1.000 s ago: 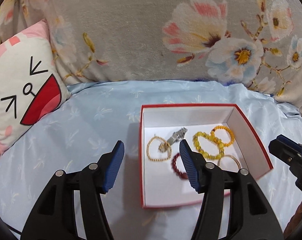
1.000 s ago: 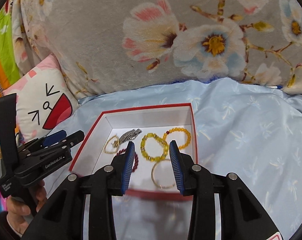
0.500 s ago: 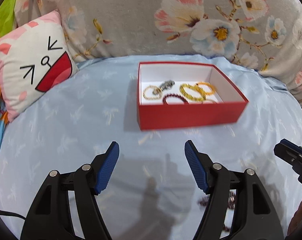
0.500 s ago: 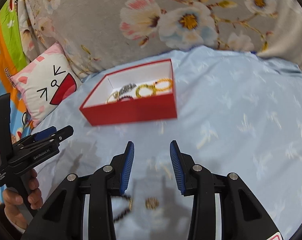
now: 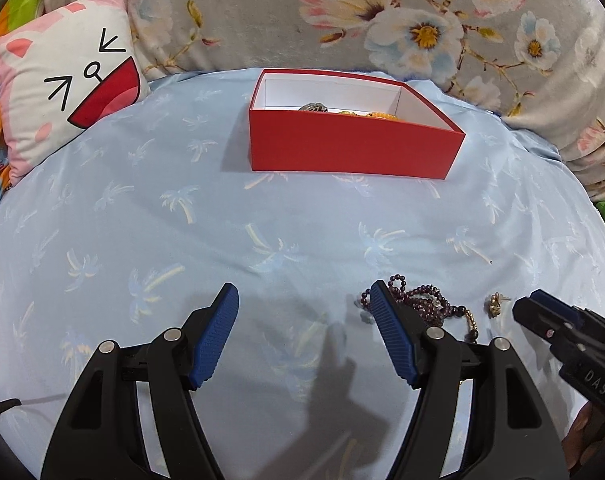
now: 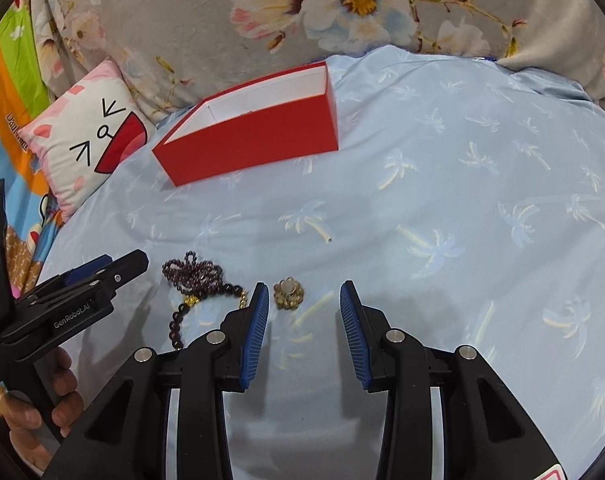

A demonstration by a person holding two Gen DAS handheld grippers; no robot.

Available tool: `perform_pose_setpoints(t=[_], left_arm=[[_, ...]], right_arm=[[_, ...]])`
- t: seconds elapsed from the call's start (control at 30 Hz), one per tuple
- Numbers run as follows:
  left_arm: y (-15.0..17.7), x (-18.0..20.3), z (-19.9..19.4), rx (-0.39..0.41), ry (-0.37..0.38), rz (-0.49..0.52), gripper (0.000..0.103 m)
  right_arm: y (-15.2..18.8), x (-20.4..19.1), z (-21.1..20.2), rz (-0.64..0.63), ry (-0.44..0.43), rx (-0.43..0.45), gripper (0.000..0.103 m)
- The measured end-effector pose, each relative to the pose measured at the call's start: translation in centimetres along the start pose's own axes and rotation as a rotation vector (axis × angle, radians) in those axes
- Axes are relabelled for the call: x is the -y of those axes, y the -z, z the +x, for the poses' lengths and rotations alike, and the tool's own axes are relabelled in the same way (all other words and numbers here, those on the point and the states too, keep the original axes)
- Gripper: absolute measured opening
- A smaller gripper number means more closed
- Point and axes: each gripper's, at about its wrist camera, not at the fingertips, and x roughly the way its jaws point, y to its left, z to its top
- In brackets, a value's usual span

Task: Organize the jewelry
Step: 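Grasp the gold flower charm with the right tool while the left tool grasps the dark red bead strand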

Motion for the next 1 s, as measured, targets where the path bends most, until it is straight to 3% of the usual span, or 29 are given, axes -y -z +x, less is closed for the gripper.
perform_pose_setpoints(t=[0.37,0.8,1.0], left_arm=[[0.6,0.0,0.5,-0.004,0.003,-0.013,0.065],[0.7,0.8,0.6,-0.014,0.045,0.030,0.065],[0.8,1.5,0.8,-0.027,0.066,0.065,0.065]], right_arm=[[0.1,-1.3,1.4,-0.041,0.014,-0.024,0.037],[-0.3,-1.5,2.6,-0.038,0.023,-0.055,0.014],[-0.2,-0.9,2.4,-0.005,0.012,-0.045,0.014]])
